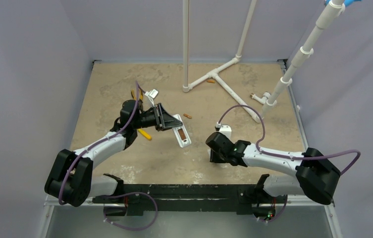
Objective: Load the batteries into the remote control
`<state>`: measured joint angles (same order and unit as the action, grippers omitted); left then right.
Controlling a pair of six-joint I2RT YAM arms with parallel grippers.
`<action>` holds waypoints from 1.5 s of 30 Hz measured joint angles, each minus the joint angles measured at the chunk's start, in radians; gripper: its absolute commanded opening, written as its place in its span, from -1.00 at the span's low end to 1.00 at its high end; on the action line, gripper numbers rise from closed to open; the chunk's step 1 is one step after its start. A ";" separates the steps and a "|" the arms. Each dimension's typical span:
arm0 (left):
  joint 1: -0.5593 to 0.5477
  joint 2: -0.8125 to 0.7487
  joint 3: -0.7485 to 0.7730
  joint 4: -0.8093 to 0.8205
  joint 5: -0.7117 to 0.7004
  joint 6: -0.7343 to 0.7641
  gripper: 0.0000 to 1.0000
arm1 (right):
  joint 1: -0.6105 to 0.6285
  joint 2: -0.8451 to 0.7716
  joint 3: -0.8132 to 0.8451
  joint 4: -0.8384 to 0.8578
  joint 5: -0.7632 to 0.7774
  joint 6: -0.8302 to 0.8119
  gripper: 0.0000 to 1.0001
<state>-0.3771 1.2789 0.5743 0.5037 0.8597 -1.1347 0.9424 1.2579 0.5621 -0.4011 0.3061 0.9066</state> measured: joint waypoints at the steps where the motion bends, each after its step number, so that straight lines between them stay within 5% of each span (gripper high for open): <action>1: 0.000 0.000 0.000 0.001 0.000 0.000 -1.00 | 0.001 0.008 0.006 0.002 0.002 -0.003 -0.41; 27: 0.000 0.018 0.000 0.012 0.000 -0.007 -1.00 | 0.048 0.148 0.098 -0.027 0.073 -0.058 -0.51; 35: 0.000 0.018 0.000 0.012 0.001 -0.007 -1.00 | 0.053 0.175 0.119 -0.032 0.077 -0.077 -0.84; 45: 0.000 0.018 0.000 0.013 0.001 -0.007 -1.00 | 0.061 0.117 0.100 -0.024 0.096 -0.076 -0.97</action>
<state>-0.3771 1.2972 0.5743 0.5167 0.8608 -1.1419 1.0031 1.3746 0.6617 -0.4252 0.4019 0.8307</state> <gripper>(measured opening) 0.255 0.207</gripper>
